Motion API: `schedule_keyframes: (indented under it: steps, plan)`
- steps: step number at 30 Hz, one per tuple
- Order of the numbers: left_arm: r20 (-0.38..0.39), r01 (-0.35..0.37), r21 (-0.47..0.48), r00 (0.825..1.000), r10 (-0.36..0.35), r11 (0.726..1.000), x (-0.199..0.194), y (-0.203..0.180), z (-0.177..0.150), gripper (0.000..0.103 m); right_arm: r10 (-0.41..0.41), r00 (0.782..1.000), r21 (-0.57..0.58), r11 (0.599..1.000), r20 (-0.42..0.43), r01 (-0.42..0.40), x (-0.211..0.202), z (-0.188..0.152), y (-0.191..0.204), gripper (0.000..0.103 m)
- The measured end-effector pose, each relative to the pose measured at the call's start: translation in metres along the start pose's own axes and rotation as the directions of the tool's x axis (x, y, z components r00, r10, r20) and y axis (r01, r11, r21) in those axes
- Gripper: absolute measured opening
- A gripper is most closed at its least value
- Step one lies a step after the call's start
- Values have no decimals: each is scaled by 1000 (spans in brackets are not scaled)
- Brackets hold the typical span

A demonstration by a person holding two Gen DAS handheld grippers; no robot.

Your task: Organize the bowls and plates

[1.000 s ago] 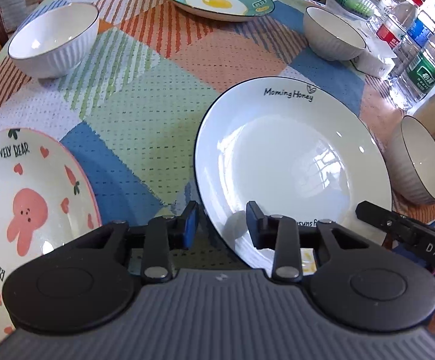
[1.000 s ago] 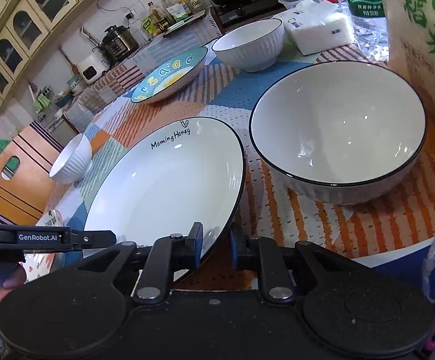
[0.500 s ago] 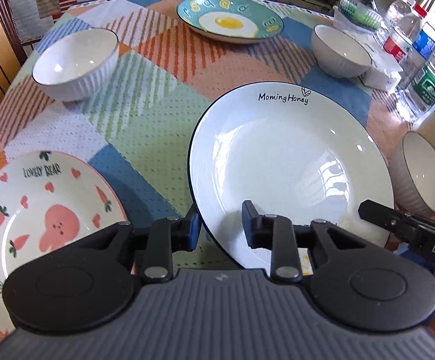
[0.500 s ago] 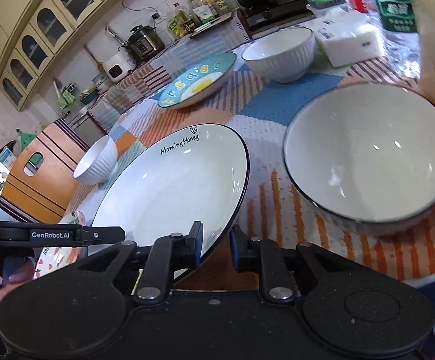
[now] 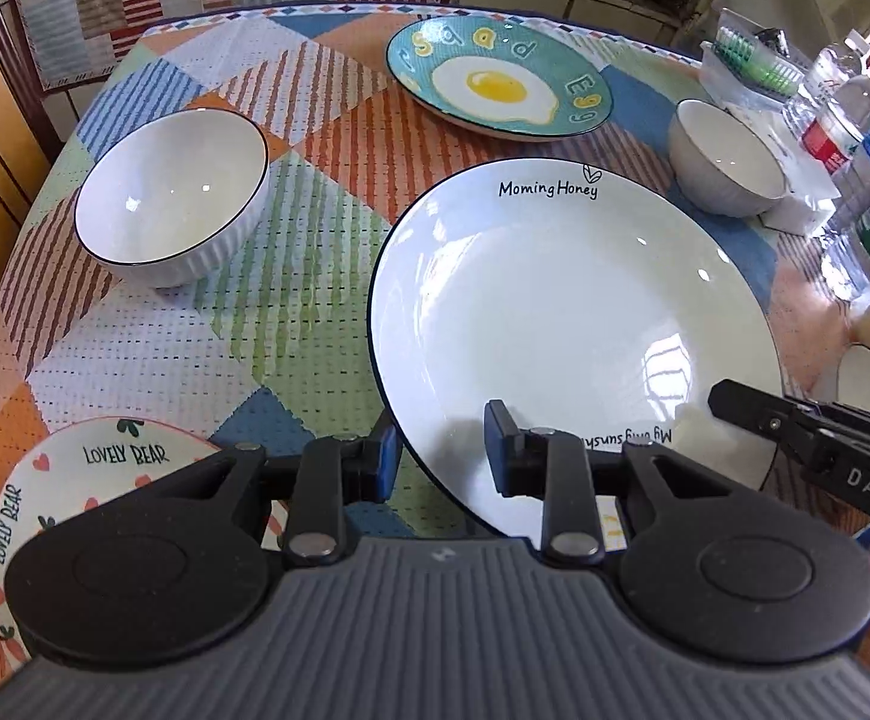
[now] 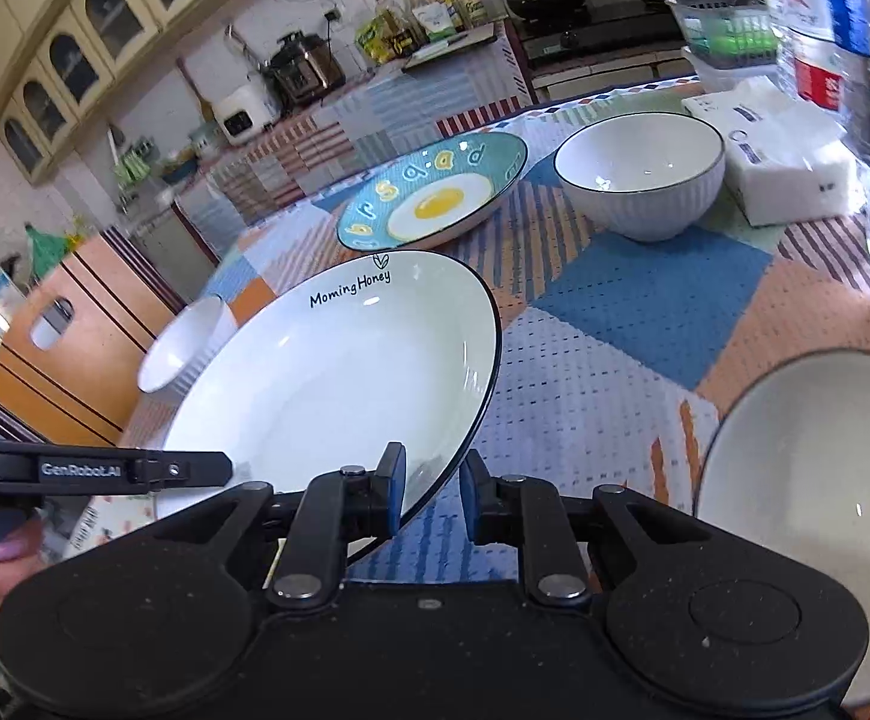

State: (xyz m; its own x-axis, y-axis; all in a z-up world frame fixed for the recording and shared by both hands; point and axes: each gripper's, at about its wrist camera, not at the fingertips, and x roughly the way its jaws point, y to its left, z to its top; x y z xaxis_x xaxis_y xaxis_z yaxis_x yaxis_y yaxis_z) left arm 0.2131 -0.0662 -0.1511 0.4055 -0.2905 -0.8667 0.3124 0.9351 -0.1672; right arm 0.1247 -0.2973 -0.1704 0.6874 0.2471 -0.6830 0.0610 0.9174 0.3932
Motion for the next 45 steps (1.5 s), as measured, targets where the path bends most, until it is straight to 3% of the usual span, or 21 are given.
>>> schedule_keyframes:
  steps: [13, 24, 27, 29, 31, 34, 45]
  plan:
    - [-12, 44, -57, 999, -44, 997, 32, 22, 15, 28, -43, 999, -39, 998, -29, 41, 42, 24, 1, 24]
    - [-74, 67, -106, 994, -75, 992, 50, 21, 13, 27, -144, 988, -108, 985, -52, 137, 60, 25, 1, 26]
    - [-102, 55, -131, 992, -69, 990, 48, 21, 13, 29, -218, 975, -182, 961, -34, 208, 56, 21, 14, 29]
    - [-120, 52, -160, 990, -72, 986, 44, 26, 15, 29, -256, 966, -173, 953, -26, 248, 43, 22, 21, 45]
    - [-124, 37, -161, 991, -58, 986, 37, 28, 17, 30, -198, 980, -90, 976, -10, 196, 24, 25, 19, 56]
    - [-122, 8, -121, 992, -22, 993, 22, 28, 19, 32, -133, 991, -29, 991, -12, 133, 2, 28, 19, 58]
    - [-66, 26, 46, 998, -23, 999, -57, 8, 16, 39, -50, 999, -107, 993, -9, 49, -63, 40, 52, 63]
